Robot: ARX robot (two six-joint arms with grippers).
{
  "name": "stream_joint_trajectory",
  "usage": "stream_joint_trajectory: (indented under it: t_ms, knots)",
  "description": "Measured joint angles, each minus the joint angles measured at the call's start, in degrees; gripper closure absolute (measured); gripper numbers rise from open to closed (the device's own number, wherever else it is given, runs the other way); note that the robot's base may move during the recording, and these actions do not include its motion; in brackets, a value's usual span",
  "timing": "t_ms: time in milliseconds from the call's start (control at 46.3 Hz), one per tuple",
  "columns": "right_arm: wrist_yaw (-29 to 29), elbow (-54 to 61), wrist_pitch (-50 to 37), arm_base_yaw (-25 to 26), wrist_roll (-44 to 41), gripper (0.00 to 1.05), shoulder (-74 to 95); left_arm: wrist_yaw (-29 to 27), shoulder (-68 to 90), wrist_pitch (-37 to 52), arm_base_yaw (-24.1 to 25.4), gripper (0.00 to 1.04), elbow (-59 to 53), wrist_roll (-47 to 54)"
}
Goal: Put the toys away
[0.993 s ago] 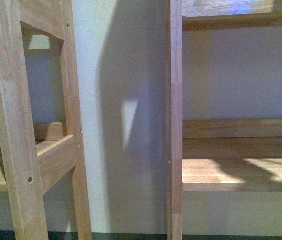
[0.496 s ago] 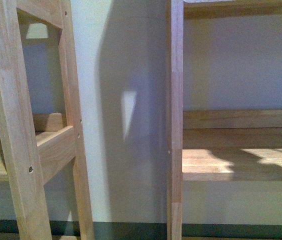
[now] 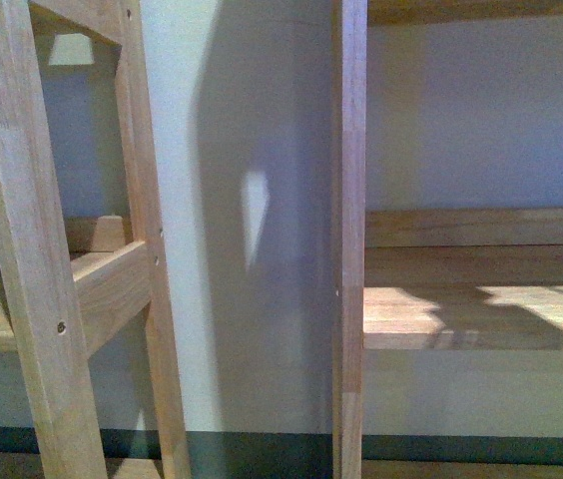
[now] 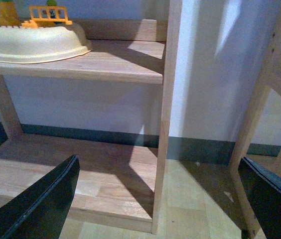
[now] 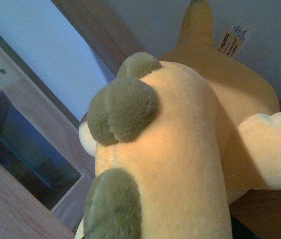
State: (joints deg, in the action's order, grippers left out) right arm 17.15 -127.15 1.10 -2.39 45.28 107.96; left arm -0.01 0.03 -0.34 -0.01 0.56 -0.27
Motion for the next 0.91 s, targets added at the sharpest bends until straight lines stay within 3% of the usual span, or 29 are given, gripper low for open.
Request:
stream_joint_trajectory:
  t_ms: [410, 798, 906]
  knots:
    - [-0.68, -11.32, 4.85, -1.53, 0.00, 0.85, 6.86, 0.00, 0.00, 0.00, 0.00, 0.06, 0.00, 0.02]
    - [-0.92, -12.07, 5.35, -1.36, -0.02, 0.85, 8.00, 0.00, 0.00, 0.00, 0.00, 0.06, 0.02, 0.00]
    - [-1.07, -12.07, 5.27, -0.94, -0.07, 0.74, 8.00, 0.00, 0.00, 0.00, 0.00, 0.06, 0.02, 0.00]
